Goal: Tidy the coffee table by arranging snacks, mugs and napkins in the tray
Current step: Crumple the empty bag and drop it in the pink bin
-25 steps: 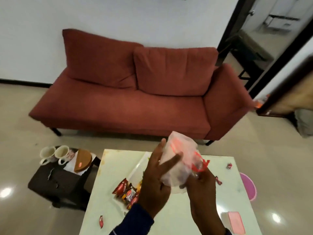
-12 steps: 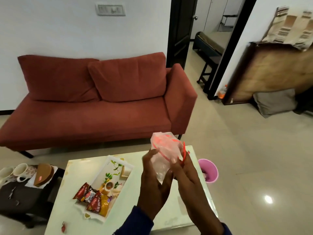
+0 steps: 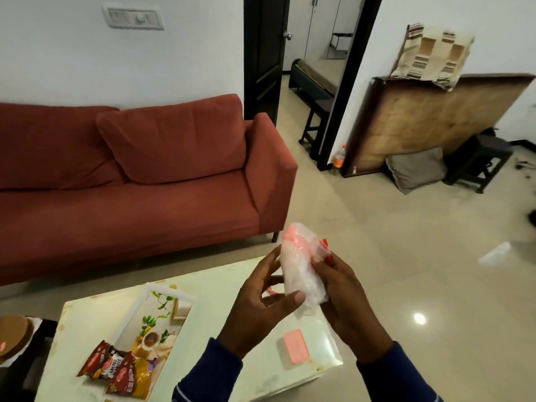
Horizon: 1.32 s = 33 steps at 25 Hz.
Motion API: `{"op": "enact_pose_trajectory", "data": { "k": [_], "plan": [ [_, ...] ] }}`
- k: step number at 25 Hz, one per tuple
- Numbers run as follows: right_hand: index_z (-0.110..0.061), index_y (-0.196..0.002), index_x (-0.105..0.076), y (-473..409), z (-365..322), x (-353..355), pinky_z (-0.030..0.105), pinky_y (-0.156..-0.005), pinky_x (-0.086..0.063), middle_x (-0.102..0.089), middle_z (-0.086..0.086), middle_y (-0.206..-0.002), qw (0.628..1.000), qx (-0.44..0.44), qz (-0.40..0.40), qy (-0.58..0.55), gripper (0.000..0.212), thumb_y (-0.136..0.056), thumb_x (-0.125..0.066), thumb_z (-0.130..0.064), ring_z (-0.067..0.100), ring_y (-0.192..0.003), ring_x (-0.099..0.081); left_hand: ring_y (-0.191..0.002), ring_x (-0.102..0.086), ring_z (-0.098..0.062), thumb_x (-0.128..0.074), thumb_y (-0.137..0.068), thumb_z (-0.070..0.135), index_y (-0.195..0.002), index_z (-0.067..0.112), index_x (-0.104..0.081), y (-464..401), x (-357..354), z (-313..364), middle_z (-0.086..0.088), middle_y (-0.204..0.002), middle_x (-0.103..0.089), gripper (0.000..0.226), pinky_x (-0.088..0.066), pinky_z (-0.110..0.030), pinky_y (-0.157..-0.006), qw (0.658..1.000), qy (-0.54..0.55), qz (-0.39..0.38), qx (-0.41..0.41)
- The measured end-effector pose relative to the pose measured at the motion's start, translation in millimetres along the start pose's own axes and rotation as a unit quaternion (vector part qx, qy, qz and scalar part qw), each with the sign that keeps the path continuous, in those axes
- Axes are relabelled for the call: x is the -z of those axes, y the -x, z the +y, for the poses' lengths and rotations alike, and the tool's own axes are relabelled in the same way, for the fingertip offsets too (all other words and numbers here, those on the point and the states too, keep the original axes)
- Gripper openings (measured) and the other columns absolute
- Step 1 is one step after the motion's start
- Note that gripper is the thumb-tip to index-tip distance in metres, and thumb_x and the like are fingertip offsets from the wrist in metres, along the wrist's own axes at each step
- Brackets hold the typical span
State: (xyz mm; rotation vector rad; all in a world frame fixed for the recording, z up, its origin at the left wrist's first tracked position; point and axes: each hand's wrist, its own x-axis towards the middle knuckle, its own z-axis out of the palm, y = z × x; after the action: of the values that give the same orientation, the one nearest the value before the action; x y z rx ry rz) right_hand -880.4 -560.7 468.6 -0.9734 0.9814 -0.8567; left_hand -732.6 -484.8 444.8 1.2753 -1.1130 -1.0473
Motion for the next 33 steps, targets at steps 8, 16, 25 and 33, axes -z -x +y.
{"op": "enact_pose_trajectory", "data": {
  "k": [8, 16, 25, 33],
  "plan": [
    [-0.011, -0.111, -0.067, -49.4, -17.7, 66.7, 0.040, -0.085, -0.054, -0.071, 0.008, -0.103, 0.999, -0.003, 0.007, 0.051, 0.020, -0.098, -0.053, -0.018, 0.022, -0.093, -0.067, -0.104, -0.066, -0.007, -0.086, -0.064, 0.044, -0.131, 0.021, -0.060, -86.4, -77.6, -0.7, 0.010, -0.119, -0.068, 0.075, -0.056, -0.013, -0.072, 0.991, -0.118, 0.026, -0.049],
    [-0.036, -0.130, -0.060, -160.8, -43.2, 207.2, 0.024, -0.092, -0.046, -0.057, -0.010, -0.123, 0.941, 0.051, -0.022, 0.334, 0.037, -0.099, -0.045, -0.052, 0.010, -0.118, -0.053, -0.064, -0.054, 0.002, -0.083, -0.074, 0.008, -0.090, 0.010, -0.070, -217.2, -221.1, -57.5, 0.006, -0.077, -0.069, 0.021, -0.040, 0.002, -0.064, 0.935, -0.270, 0.207, -0.100],
    [-0.023, -0.111, -0.075, -284.1, -1.8, 331.8, 0.038, -0.082, -0.062, -0.077, -0.008, -0.104, 0.982, 0.032, 0.011, 0.184, 0.024, -0.095, -0.062, -0.010, 0.012, -0.095, -0.074, -0.108, -0.065, 0.002, -0.075, -0.085, 0.011, -0.121, 0.027, -0.067, -296.1, -298.2, -130.2, 0.017, -0.115, -0.071, 0.040, -0.054, -0.017, -0.088, 0.983, -0.058, 0.074, 0.155],
    [-0.020, -0.097, -0.078, -402.8, 151.2, 405.0, 0.057, -0.084, -0.058, -0.076, 0.007, -0.102, 0.973, -0.168, 0.076, 0.142, 0.024, -0.087, -0.069, -0.001, 0.033, -0.101, -0.069, -0.099, -0.067, 0.005, -0.067, -0.091, 0.016, -0.101, 0.042, -0.066, -274.3, -311.4, -211.1, 0.017, -0.111, -0.072, 0.028, -0.051, -0.009, -0.078, 0.913, -0.096, 0.195, 0.344]
  ]
}}
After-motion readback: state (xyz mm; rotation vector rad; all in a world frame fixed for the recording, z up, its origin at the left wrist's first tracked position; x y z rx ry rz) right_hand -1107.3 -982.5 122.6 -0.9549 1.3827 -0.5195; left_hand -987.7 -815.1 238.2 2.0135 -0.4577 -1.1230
